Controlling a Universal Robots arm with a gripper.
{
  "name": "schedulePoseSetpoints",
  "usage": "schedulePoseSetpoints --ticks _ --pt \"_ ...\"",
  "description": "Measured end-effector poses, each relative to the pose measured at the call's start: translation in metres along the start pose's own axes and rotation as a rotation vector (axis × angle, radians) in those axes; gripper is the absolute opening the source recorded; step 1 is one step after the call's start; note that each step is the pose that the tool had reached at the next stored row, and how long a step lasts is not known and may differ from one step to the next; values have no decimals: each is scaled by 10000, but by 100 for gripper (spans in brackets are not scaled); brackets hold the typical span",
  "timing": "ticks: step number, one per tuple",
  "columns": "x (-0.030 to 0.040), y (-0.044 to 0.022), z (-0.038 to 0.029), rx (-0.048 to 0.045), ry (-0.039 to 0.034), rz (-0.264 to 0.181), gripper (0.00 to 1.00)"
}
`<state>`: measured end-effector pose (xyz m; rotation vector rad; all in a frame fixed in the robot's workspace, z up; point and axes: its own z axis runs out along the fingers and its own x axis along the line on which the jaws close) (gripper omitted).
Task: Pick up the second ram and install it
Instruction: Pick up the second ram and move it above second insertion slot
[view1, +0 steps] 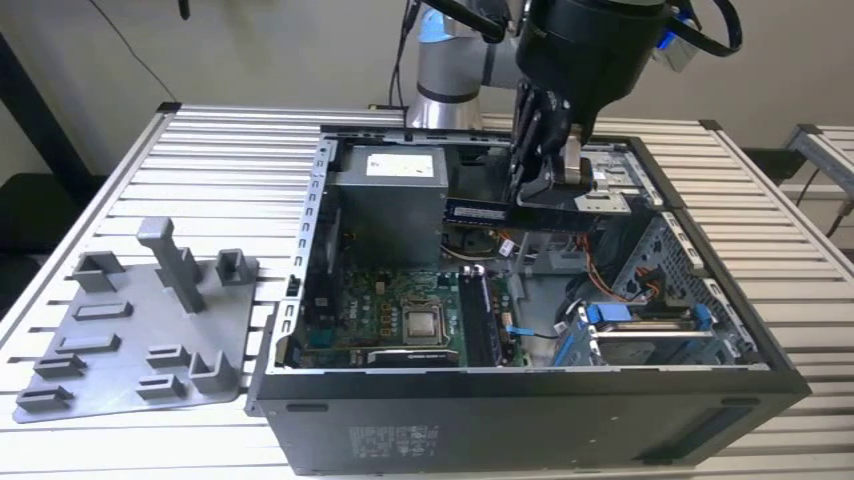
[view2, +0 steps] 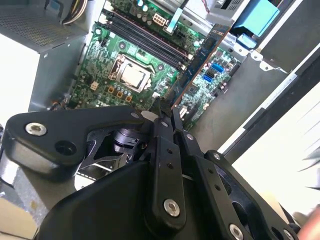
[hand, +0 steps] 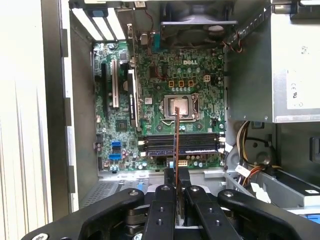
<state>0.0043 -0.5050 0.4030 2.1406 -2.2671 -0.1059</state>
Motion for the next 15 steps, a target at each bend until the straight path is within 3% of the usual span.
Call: schedulePoseSetpoints --ticks 5,11,13,15 --pt "0 5 1 11 0 -1 14" --pt "-15 39 11 103 23 -6 14" --pt "-34 47 16 130 186 0 14" --pt "-62 54 23 155 456 9 14"
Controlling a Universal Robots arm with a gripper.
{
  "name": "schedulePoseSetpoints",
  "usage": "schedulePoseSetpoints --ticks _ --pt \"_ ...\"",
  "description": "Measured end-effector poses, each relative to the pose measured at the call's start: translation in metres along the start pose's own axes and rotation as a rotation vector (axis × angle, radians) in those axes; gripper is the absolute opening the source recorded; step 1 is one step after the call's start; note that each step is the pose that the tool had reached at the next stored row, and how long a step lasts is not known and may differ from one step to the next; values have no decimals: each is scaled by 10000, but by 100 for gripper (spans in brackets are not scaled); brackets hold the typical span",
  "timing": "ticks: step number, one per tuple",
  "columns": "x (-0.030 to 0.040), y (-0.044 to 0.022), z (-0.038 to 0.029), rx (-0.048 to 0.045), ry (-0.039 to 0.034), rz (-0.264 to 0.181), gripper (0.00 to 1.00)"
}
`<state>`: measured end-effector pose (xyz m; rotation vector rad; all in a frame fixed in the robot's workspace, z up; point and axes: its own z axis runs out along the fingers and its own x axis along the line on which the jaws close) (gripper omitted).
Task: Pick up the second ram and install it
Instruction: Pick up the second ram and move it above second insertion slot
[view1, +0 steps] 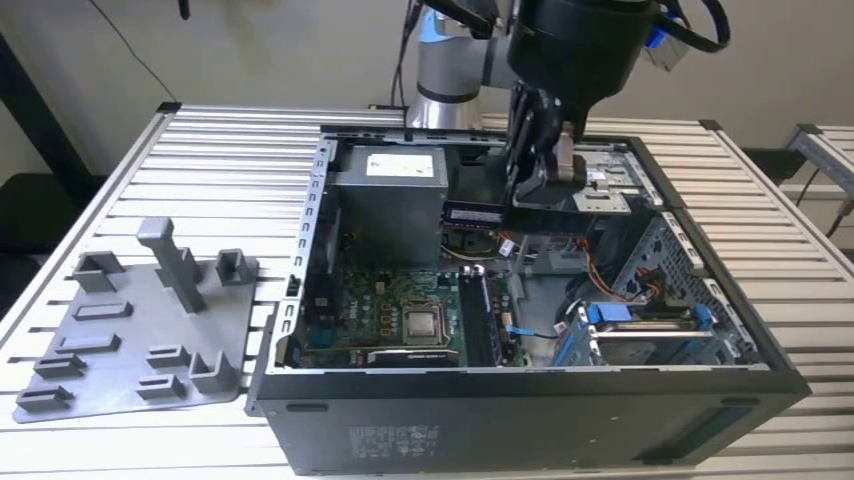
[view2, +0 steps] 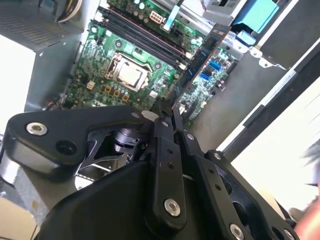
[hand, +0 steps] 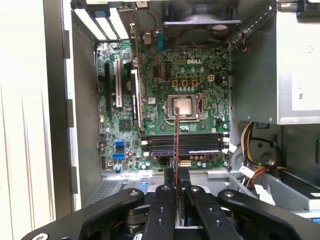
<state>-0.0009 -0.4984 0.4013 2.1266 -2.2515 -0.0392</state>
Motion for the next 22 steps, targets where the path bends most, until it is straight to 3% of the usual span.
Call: schedulePoseSetpoints --ticks 1,6,9,13,15,18,22 --pt "-17 3 2 16 82 -2 14" --pt "-56 10 9 98 60 -4 14" --pt "-73 12 10 106 -54 10 14" --pt "-87 14 11 93 -333 54 14" --pt "-102 16 14 90 -415 60 14" --pt "-141 20 16 87 -469 66 14" --pt "-220 24 19 87 -475 69 14"
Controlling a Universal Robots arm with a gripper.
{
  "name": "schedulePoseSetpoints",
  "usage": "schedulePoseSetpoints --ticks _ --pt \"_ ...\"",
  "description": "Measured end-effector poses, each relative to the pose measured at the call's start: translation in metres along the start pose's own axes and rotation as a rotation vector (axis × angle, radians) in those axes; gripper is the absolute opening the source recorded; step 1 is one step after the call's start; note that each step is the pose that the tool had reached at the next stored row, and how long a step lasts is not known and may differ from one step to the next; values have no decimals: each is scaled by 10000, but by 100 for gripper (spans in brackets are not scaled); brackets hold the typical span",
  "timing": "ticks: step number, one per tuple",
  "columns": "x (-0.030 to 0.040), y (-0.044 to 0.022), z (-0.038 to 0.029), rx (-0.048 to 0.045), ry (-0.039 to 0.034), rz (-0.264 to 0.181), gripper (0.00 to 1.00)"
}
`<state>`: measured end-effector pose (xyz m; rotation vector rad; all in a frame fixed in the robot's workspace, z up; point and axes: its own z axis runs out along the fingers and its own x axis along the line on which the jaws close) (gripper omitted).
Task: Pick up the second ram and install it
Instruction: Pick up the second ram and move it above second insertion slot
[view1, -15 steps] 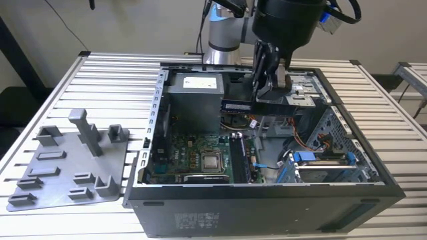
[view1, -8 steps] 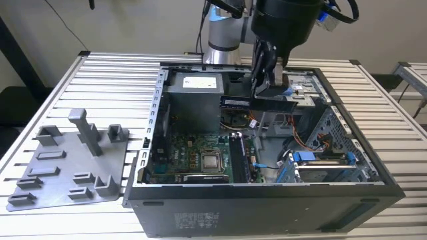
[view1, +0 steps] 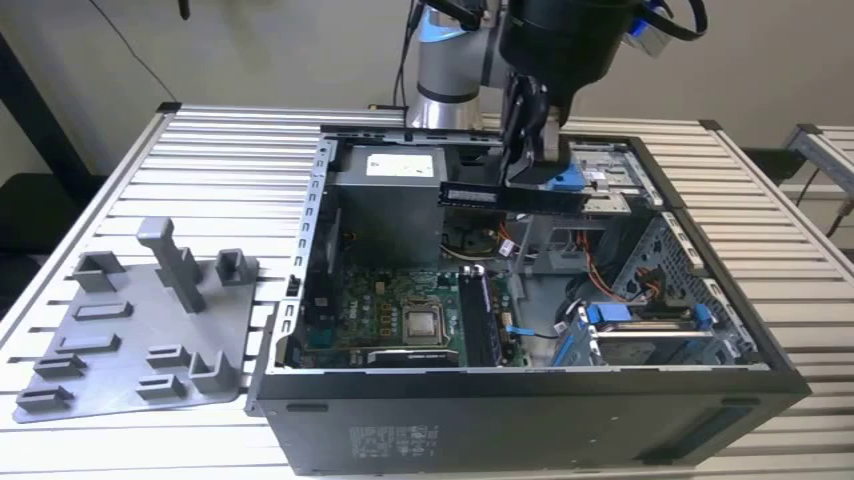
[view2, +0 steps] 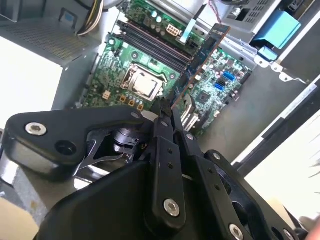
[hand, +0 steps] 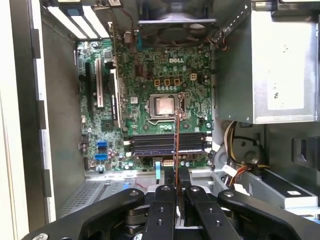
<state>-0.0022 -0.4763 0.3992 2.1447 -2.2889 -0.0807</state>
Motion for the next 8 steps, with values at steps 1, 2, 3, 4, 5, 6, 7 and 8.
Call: schedulePoseSetpoints --ticks 1,2,3,4,5,6,7,8 --pt "-20 2 2 0 0 0 14" --pt "-39 3 4 0 1 -3 14" --pt "-58 5 7 3 1 -15 14" --pt "-77 7 10 6 1 -28 14" --pt "-97 9 13 9 1 -41 14" --pt "-116 10 15 10 3 -58 14" --pt "-135 11 18 13 3 -79 14" --pt "-153 13 21 15 3 -92 14"
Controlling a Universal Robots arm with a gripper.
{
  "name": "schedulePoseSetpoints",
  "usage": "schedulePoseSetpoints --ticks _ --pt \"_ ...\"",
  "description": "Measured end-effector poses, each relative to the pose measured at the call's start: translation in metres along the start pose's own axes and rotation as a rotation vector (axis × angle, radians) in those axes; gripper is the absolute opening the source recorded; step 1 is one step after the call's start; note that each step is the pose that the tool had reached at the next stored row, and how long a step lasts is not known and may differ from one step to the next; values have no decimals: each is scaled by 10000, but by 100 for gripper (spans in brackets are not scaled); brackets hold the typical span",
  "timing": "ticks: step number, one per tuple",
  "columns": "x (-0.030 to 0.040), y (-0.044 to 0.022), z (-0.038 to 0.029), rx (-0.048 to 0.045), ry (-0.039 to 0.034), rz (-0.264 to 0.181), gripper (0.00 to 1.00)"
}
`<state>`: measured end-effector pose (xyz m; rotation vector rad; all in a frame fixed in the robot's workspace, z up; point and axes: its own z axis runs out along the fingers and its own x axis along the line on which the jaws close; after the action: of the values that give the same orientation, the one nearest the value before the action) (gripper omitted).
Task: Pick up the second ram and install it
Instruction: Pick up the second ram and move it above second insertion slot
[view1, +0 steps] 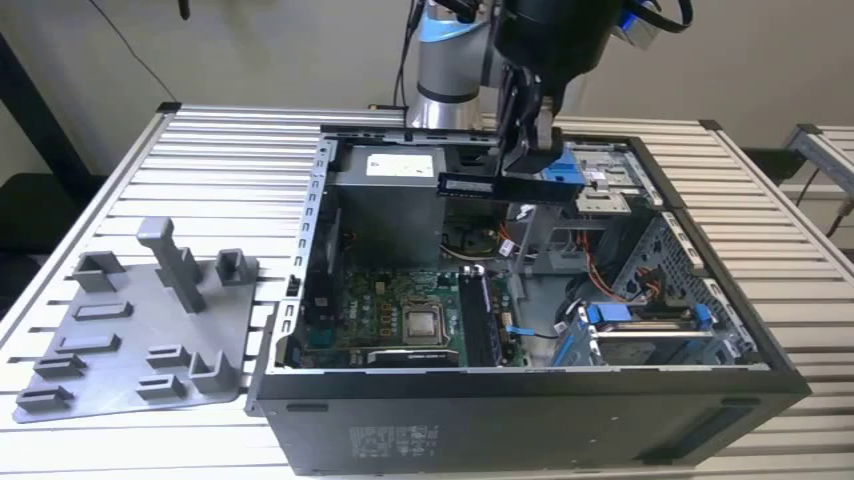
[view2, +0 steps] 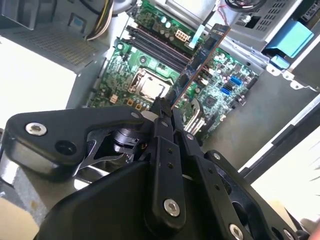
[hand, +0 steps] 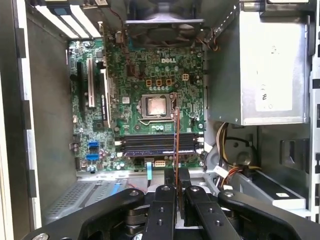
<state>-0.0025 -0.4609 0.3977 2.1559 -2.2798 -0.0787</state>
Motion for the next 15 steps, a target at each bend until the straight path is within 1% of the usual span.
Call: schedulePoseSetpoints --ticks 2,10,15 --pt "-33 2 3 0 1 -1 14" --pt "-204 11 26 -1 2 -48 14" --pt "-271 14 31 -6 9 -207 14"
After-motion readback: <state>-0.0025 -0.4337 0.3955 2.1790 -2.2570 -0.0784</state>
